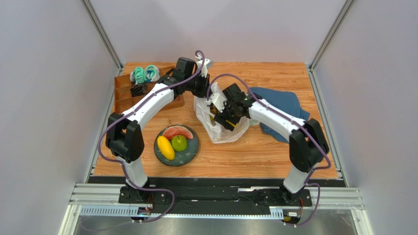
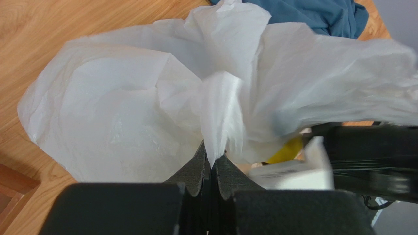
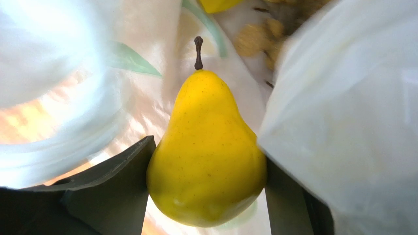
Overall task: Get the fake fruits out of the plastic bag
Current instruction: Take out the fake fruit from the plastic bag, then place the fake fruit on the plate.
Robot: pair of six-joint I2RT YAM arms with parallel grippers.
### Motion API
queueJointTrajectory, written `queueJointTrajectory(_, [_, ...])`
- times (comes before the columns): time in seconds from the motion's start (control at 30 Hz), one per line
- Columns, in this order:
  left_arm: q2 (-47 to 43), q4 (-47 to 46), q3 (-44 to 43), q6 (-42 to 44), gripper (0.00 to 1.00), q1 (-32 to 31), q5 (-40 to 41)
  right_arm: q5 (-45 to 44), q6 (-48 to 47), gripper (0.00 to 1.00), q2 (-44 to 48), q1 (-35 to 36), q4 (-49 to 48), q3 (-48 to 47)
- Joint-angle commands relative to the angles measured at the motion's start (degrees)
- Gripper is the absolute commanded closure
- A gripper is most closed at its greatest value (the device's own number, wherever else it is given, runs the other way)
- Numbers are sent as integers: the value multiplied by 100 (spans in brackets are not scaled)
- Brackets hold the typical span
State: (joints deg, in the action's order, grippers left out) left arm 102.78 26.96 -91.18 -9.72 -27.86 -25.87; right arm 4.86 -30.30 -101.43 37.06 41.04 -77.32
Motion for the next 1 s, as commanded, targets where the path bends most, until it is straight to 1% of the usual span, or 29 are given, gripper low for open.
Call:
queueJointTrajectory(0.0, [-66, -209, -243, 49, 100, -62, -199, 384, 297, 43, 1080, -181, 133, -13])
queueJointTrajectory(0.07, [-22, -209, -321, 40, 100, -62, -173, 410, 393, 44, 1414, -216, 133, 138])
queueJointTrajectory(0.17, [58, -174, -436, 75, 100, -62, -94, 848, 499, 46, 1958, -252, 185, 340])
queueJointTrajectory(0.2, [84, -139, -471, 92, 100, -62, -50, 1346, 430, 48, 2108, -234, 185, 410])
queueJointTrajectory(0.23, [84, -130, -506, 110, 100, -62, -41, 1646, 351, 49, 2257, -234, 203, 532])
queueJointTrajectory(0.27, [93, -130, -585, 145, 97, -53, 20, 1954, 228, 49, 2572, -234, 142, 629])
queueJointTrajectory(0.3, [93, -86, -638, 180, 67, -45, 55, 2331, 131, 49, 2697, -156, 72, 717])
queueJointTrajectory(0.33, [75, -68, -699, 224, 51, -44, 64, 2387, 104, 49, 2811, -68, -42, 866])
queueJointTrajectory(0.4, [40, 54, -857, 347, 27, -9, 117, 2597, 16, 48, 2857, 336, -227, 894])
queueJointTrajectory(0.43, [-3, 98, -910, 382, 23, 8, 152, 2651, -97, 48, 2778, 485, -245, 824])
queueJointTrajectory(0.47, [-126, 160, -945, 435, 20, 61, 196, 2695, -168, 50, 2534, 843, -271, 771])
queueJointTrajectory(0.53, [-302, 195, -911, 462, 18, 140, 275, 2695, -178, 50, 2286, 1127, -490, 736])
queueJointTrajectory(0.57, [-529, 213, -832, 462, 18, 262, 293, 2687, -125, 51, 2163, 1302, -935, 814])
queueJointTrajectory(0.63, [-767, 222, -718, 444, 18, 412, 284, 2686, -63, 51, 1733, 1426, -1272, 815])
queueJointTrajectory(0.67, [-1038, 231, -561, 418, 18, 587, 267, 2687, 50, 52, 1549, 1523, -1474, 719])
queueJointTrajectory(0.7, [-1180, 239, -481, 409, 18, 675, 240, 2652, 155, 52, 1147, 1524, -1545, 649])
queueJointTrajectory(0.8, [-1716, 231, -129, 348, 18, 1018, 179, 2520, 832, 52, 530, 1506, -1985, 394])
queueJointTrajectory(0.9, [-2191, 196, 248, 426, 18, 1282, 126, 2546, 1105, 51, 212, 1497, -2125, 148])
queueJointTrajectory(0.97, [-2463, 178, 512, 514, 18, 1449, 135, 2529, 1289, 51, -43, 1497, -2397, 77])
